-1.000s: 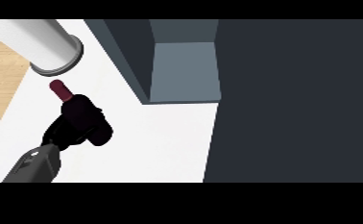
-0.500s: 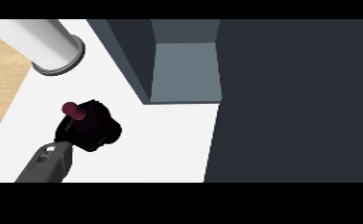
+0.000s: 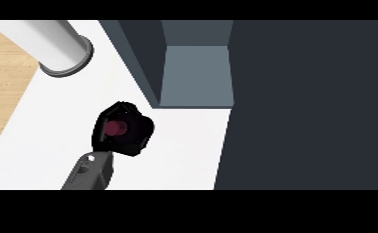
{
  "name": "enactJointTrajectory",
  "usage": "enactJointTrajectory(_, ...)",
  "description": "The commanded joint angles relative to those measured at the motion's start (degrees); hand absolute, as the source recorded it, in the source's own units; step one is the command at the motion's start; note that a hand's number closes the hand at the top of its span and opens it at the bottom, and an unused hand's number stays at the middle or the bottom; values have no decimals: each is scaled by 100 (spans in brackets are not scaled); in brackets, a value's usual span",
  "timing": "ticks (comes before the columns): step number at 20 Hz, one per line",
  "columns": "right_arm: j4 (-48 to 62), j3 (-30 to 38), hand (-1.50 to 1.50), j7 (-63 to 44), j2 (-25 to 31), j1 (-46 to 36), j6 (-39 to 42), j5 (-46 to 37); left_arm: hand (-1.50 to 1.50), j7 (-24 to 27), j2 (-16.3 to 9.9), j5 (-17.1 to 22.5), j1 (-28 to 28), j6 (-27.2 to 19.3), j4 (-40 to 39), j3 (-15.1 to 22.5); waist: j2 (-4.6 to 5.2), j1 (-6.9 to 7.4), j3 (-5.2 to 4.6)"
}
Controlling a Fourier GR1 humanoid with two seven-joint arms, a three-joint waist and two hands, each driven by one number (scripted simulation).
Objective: Pick up the wine, place it into the cabinet and close the cabinet
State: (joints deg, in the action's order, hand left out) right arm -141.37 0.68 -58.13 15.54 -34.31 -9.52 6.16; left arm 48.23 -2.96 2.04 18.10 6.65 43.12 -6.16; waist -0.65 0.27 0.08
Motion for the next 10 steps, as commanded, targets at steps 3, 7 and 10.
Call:
enactJointTrajectory(3,-405,255,-150,-345,69,117,89,630,150,-741,287,182,-541,-657,1877,854,-12,39,6)
enactJointTrajectory(7,-542,372,-150,-309,33,274,64,644,150,-1526,292,854,-771,-760,2908,1646,-7,-12,5)
enactJointTrajectory(10,-370,366,-150,-501,129,-111,37,674,150,-2214,294,987,-718,-1179,3757,1985,-9,1,-2)
